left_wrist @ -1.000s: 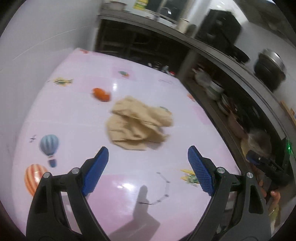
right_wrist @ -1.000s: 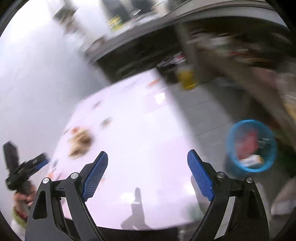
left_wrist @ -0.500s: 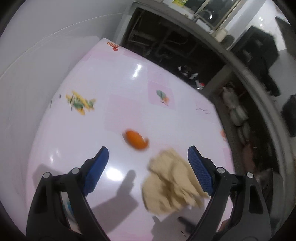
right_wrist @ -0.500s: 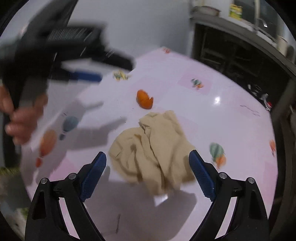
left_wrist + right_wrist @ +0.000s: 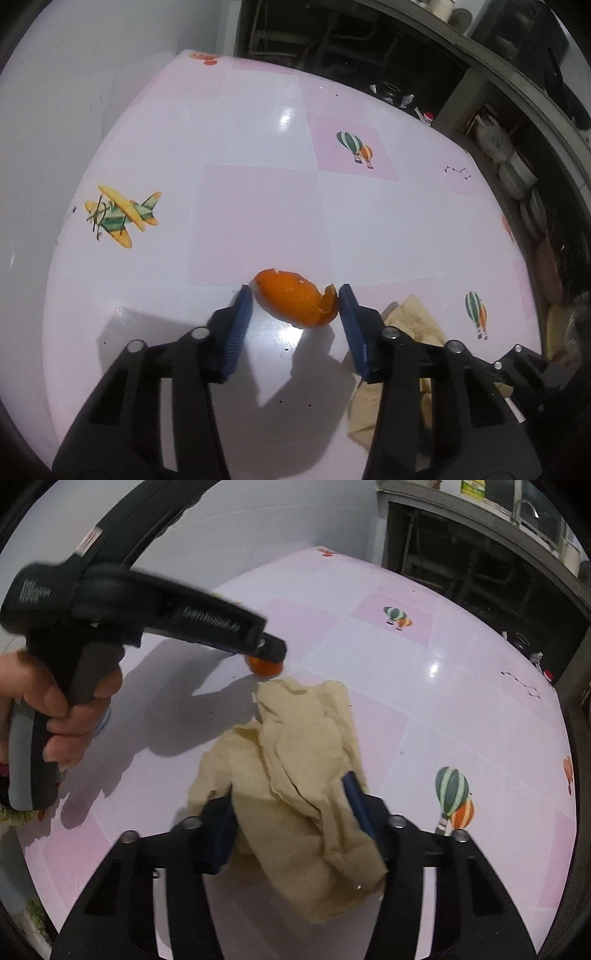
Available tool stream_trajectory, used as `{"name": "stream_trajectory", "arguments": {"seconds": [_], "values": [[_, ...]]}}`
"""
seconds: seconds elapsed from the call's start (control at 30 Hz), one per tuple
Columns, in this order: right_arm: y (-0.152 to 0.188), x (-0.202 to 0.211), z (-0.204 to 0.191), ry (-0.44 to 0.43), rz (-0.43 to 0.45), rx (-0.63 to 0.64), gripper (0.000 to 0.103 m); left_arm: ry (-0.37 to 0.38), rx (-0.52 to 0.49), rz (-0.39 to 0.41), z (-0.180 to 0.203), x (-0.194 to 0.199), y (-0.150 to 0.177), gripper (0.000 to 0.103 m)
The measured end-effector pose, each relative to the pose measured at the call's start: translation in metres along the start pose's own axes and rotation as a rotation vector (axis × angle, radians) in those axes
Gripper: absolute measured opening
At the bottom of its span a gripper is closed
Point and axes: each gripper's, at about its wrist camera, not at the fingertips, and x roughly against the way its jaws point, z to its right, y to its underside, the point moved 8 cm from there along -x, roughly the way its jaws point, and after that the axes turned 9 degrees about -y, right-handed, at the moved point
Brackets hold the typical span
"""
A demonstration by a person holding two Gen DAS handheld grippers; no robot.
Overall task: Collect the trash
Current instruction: 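Grasp the orange peel with the left tool while the right tool grasps the beige cloth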
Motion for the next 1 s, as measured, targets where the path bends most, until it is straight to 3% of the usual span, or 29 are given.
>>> {"name": "stream_trajectory", "arguments": {"seconds": [0.2, 0.3, 0.7, 0.8, 0.87, 1.0], "values": [[0.009, 0.009, 0.014, 0.016, 0.010, -0.071, 0.017, -0.036, -0.088, 0.038, 0.016, 0.008, 0.013, 0.021], [0.029, 0.025, 0.023, 0.045, 0.011, -0.121, 0.014, -0.044, -0.136, 0.055, 0.026, 0.019, 0.026, 0.017], [0.150, 0.109, 0.027, 0.116, 0.044, -0.336, 0.013, 0.168, -0.203, 0.031, 0.077, 0.090, 0.165, 0.017], [0.163, 0.114, 0.019, 0.098, 0.059, -0.360, 0.014, 0.168, -0.233, 0.036, 0.086, 0.099, 0.189, 0.020], [0.161, 0.114, 0.016, 0.114, 0.064, -0.342, 0.015, 0.127, -0.270, 0.062, 0.091, 0.104, 0.199, 0.021], [0.155, 0.110, 0.014, 0.103, 0.071, -0.331, 0.031, 0.071, -0.330, 0.089, 0.100, 0.107, 0.207, 0.023]]}}
